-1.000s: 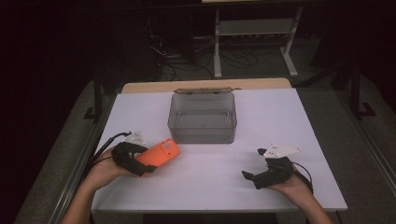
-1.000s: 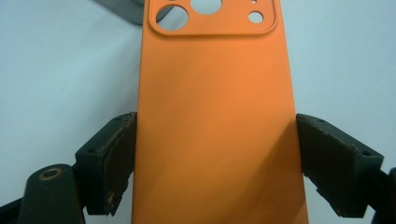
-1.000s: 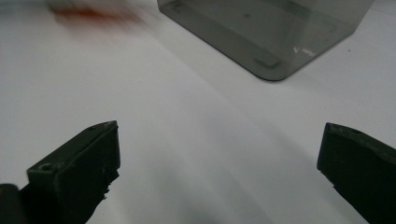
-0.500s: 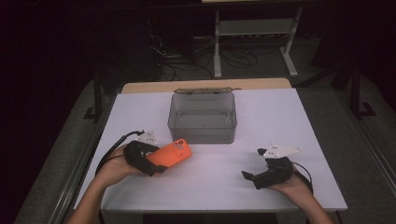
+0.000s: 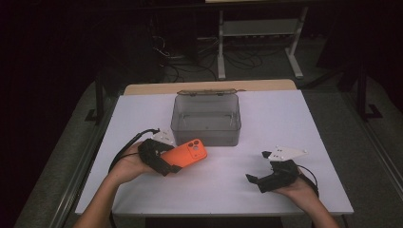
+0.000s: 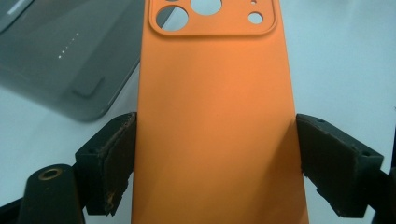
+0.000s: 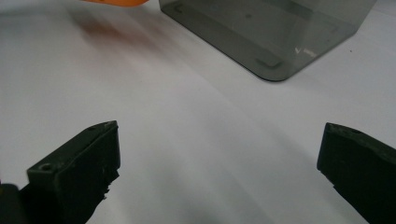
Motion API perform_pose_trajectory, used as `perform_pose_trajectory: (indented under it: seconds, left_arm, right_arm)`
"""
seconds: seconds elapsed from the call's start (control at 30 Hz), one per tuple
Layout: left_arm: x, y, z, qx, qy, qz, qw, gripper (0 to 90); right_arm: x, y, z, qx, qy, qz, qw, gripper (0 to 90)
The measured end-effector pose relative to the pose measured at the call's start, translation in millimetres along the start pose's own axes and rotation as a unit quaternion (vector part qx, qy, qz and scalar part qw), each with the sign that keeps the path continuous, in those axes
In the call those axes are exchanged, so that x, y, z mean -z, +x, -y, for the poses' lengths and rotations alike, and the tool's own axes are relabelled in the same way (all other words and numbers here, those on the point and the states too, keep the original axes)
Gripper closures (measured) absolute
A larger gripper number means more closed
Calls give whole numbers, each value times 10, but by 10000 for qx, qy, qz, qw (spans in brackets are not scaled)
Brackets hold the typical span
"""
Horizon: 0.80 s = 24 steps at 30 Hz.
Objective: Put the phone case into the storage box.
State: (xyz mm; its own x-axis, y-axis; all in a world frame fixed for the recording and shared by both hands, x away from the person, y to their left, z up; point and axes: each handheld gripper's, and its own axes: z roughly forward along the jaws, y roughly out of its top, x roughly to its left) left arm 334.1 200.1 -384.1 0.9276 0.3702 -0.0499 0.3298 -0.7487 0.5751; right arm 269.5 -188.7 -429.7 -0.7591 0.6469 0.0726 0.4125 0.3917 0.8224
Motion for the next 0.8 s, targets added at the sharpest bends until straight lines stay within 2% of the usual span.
perform_pose_trajectory:
  seconds: [0.6,0.8]
  left_arm:
    - [-174,-55,-286,-179,95,116,9997,163]
    - [-193,-29,-298,-104,28,146,9998,163]
  right_arm:
    - [2,-9,4,-41,-23,44,10000,0]
    - [-10,-2,2,-14,3,41,10000,0]
